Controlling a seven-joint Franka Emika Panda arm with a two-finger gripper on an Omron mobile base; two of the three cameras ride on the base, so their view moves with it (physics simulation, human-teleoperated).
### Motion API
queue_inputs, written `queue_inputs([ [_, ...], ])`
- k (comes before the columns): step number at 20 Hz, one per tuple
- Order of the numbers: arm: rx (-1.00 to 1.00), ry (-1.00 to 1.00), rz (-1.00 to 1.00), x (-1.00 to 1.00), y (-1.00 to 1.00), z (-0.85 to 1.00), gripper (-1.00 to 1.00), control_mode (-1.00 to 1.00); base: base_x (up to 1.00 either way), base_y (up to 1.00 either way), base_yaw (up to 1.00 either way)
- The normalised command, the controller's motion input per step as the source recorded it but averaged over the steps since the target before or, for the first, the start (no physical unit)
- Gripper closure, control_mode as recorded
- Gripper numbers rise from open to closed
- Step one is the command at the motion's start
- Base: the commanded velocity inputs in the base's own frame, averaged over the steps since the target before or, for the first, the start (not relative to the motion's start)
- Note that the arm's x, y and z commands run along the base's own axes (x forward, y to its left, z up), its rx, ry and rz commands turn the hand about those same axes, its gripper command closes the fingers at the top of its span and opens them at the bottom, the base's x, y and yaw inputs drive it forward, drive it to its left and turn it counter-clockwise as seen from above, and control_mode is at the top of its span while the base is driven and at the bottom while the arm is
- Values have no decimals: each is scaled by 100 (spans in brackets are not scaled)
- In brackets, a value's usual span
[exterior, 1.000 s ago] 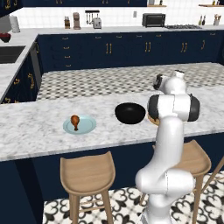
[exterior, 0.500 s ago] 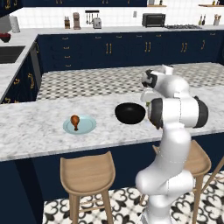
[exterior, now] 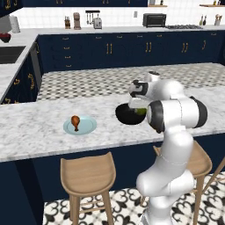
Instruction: Pick the chicken drumstick and lime from their plates and place them in the bowl. Then put the bowl in the fridge.
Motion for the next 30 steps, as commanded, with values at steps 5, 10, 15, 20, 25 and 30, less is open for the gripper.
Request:
queue_inputs([
  [5,-5,4,-1,69,12,-32,100,-100,0,0,0],
  [10,-2,7,0,36,0,-16,100,-100,0,0,0],
  [15,-3,11,0,28,0,-26,100,-100,0,0,0],
  [20,-3,13,0,32,4,-31,100,-100,0,0,0],
  [25,-2,14,0,21,2,-17,-100,-100,0,0,0],
  [30,0,10,3,6,7,0,-100,-100,0,0,0],
])
